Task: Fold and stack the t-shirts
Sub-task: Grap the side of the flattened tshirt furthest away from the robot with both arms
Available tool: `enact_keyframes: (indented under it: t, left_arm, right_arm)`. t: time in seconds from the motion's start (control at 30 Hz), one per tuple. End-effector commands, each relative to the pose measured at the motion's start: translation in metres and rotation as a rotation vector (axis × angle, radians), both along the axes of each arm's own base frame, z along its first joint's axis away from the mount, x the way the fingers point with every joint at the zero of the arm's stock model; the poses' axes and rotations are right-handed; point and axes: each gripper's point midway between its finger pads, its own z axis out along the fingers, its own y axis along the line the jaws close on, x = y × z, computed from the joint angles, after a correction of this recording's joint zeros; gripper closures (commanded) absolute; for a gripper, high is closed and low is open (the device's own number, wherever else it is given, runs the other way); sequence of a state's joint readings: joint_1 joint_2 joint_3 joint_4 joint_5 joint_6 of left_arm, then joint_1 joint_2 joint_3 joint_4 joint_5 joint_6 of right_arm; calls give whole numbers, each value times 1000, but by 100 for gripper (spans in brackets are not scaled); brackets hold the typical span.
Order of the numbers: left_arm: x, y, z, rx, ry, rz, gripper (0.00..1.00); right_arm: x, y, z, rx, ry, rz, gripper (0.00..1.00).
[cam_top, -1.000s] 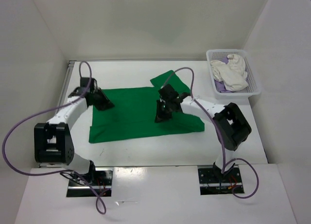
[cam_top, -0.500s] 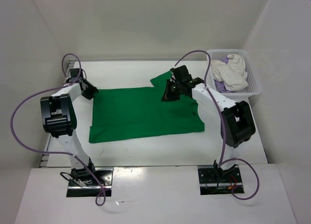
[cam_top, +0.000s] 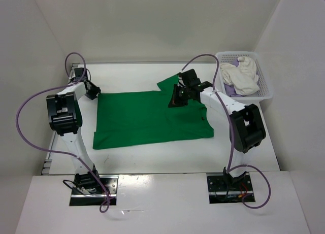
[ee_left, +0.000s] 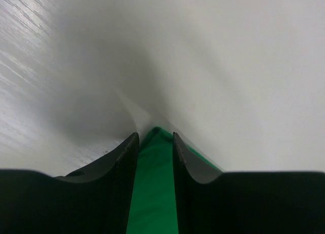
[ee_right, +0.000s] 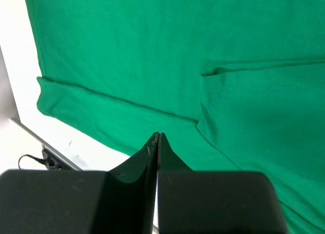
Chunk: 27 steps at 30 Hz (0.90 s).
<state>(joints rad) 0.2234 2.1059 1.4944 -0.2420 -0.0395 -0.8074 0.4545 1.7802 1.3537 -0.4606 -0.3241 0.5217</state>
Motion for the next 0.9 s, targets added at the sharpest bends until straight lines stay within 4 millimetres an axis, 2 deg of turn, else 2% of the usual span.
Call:
enact_keyframes:
  t: [0.0,0.1,0.2,0.23,0.27,0.3,0.33,0.4,0.43,0.47,0.5,0.53,0.57,0.6,0.63,0.67,0.7,0.73,0.77,0.8,0.83,0.87]
  left_arm:
    - [6,3,0,20,-5,-31,60]
    - [4,3,-10,21,15,-40,61]
    - [6,1,-8,17,3,-45,61]
    - [8,2,-7,19,-6,-45,61]
    - [8,2,-12,17,3,-45,63]
    - [7,2,-12,17,3,-45,67]
    - [8,0,-12,9,1,-52,76]
    - [12,1,-7,13,-17,-52,82]
    - [15,0,-6,9,-29,-57,85]
    - [15,0,-6,9,-29,-57,88]
    - [15,0,-6,9,-29,-57,90]
    - [16,0,1,19,-39,-65,92]
    - [16,1,5,21,-48,-66,94]
    - [16,1,5,27,-47,-73,98]
    - [17,1,10,29,-56,-73,99]
    - [18,1,18,33,-71,-73,100]
    - [18,-1,23,33,-82,-87,100]
    - [19,-1,32,39,-104,-87,100]
    - [17,-3,35,33,-114,-94,100]
    - [15,-4,44,28,-129,-84,100]
    - [15,-6,48,19,-145,-83,100]
    - [11,-9,47,2,-148,-80,100]
  right_arm:
    - [12,6,4,22,-30,14,100]
    - [13,8,4,29,-26,20,100]
    - [19,12,9,41,-39,14,100]
    - [20,12,4,36,-30,14,98]
    - [23,14,10,47,-38,7,98]
    - [25,15,7,44,-33,7,96]
    - [32,17,13,46,-54,1,93]
    - [43,17,6,22,-54,-18,89]
    - [54,17,15,26,-77,-20,87]
    - [60,17,4,9,-60,-27,83]
    - [68,15,4,11,-64,-40,81]
    - [83,13,14,24,-93,-55,80]
    - [91,13,14,15,-104,-67,77]
    - [104,4,3,-13,-103,-104,75]
    - [120,1,10,-16,-136,-128,72]
    - [133,-9,9,-28,-147,-162,70]
    - [153,-16,5,-60,-177,-193,69]
    - [167,-31,0,-84,-177,-236,68]
    - [175,-39,-6,-114,-174,-256,68]
    - [194,-45,-10,-135,-192,-290,68]
    - [204,-52,-13,-156,-200,-304,68]
    - [218,-57,2,-163,-233,-319,67]
